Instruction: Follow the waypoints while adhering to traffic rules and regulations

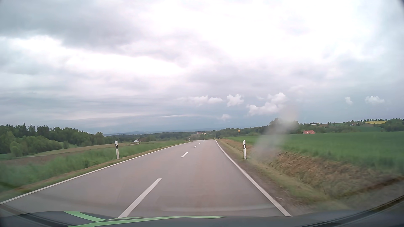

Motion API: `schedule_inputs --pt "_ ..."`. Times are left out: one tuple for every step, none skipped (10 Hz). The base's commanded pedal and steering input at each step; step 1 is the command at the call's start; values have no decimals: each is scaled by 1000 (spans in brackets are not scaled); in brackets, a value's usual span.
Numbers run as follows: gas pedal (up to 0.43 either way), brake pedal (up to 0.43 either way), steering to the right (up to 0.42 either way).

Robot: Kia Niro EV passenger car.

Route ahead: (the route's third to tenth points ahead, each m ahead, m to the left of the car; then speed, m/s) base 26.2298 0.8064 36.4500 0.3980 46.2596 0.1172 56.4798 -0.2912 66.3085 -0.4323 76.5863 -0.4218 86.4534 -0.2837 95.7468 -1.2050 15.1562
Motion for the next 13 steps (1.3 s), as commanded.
schedule_inputs --pt "0 79 10" --pt "0 79 10" --pt "0 79 10" --pt "0 79 9" --pt "0 85 7" --pt "0 98 5" --pt "0 104 4" --pt "0 110 4" --pt "0 116 3" --pt "0 116 4" --pt "0 122 3" --pt "0 128 3" --pt "0 134 3"
